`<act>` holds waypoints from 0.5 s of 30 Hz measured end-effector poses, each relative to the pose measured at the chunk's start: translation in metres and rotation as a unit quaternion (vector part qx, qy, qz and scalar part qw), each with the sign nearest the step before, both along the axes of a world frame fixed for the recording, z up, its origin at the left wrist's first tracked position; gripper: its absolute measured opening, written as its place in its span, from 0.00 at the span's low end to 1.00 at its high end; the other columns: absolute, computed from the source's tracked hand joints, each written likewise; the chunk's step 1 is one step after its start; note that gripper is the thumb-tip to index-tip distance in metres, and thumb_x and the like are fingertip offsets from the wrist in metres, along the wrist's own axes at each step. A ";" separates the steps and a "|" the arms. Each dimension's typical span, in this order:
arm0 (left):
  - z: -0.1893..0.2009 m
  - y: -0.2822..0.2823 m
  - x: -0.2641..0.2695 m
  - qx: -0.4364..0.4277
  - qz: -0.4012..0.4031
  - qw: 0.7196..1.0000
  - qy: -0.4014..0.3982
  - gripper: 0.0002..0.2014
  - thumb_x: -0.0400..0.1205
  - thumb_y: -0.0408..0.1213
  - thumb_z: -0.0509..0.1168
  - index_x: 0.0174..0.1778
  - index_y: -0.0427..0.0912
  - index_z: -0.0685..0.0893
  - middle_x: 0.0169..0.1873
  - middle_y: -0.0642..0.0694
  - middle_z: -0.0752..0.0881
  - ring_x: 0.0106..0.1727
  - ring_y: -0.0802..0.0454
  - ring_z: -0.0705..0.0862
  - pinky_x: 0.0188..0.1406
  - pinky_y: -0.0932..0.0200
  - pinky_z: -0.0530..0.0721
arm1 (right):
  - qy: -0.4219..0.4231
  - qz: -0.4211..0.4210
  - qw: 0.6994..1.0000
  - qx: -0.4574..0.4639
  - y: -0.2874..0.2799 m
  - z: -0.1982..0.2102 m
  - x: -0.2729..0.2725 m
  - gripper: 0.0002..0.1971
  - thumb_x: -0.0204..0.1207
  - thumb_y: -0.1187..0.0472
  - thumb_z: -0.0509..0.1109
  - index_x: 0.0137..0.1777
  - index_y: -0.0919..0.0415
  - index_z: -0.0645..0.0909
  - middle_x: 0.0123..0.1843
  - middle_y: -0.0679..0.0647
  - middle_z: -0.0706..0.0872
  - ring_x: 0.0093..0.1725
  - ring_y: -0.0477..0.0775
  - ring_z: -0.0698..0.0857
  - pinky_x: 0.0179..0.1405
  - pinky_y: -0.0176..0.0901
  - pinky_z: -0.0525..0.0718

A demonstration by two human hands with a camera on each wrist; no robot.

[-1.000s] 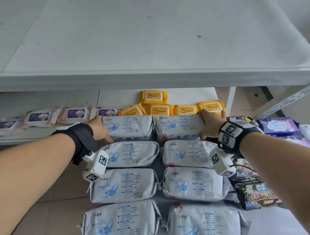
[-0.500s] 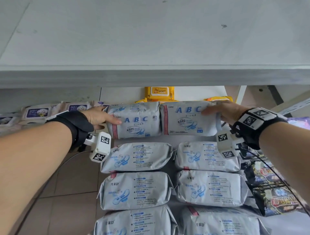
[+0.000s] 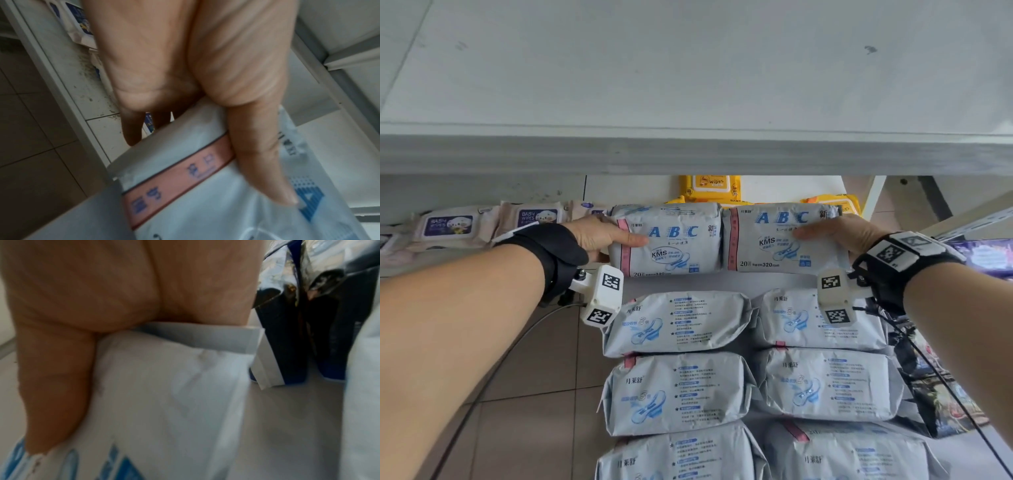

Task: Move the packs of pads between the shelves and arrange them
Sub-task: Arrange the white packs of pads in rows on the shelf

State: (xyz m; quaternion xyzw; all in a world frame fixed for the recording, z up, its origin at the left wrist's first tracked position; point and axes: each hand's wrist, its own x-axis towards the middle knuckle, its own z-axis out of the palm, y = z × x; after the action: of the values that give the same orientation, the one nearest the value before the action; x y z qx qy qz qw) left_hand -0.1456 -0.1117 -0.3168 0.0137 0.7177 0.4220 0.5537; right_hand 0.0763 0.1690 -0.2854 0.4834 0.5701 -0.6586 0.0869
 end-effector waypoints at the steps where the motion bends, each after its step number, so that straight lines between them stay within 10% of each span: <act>1: 0.002 0.000 -0.002 0.012 0.007 1.000 0.001 0.11 0.74 0.25 0.69 0.52 0.36 0.85 0.43 0.41 0.91 0.42 0.46 0.91 0.55 0.46 0.86 | 0.004 -0.010 1.000 -0.004 -0.002 0.002 -0.001 0.24 0.62 0.72 0.77 0.60 0.68 0.82 0.50 0.65 0.91 0.41 0.62 0.92 0.29 0.50 0.88; 7: 0.028 -0.012 -0.011 0.050 0.033 0.998 0.014 0.15 0.70 0.31 0.72 0.52 0.37 0.85 0.58 0.32 0.85 0.60 0.36 0.83 0.69 0.39 0.77 | 0.061 -0.054 0.996 -0.028 -0.017 0.032 -0.010 0.15 0.68 0.68 0.73 0.56 0.63 0.82 0.48 0.62 0.91 0.38 0.59 0.92 0.28 0.51 0.88; 15: 0.055 -0.047 -0.018 0.057 0.125 0.991 -0.002 0.19 0.76 0.39 0.72 0.61 0.38 0.81 0.58 0.33 0.85 0.51 0.38 0.84 0.61 0.40 0.81 | 0.117 -0.086 0.986 -0.076 -0.081 0.069 -0.006 0.14 0.66 0.60 0.70 0.52 0.64 0.81 0.41 0.60 0.91 0.33 0.58 0.90 0.28 0.50 0.89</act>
State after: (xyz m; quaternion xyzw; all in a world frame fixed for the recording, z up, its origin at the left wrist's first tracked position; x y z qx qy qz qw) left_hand -0.1638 -0.1585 -0.2619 -0.0455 0.6874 0.5277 0.4969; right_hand 0.0705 0.0881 -0.2161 0.4425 0.4806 -0.7571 -0.0009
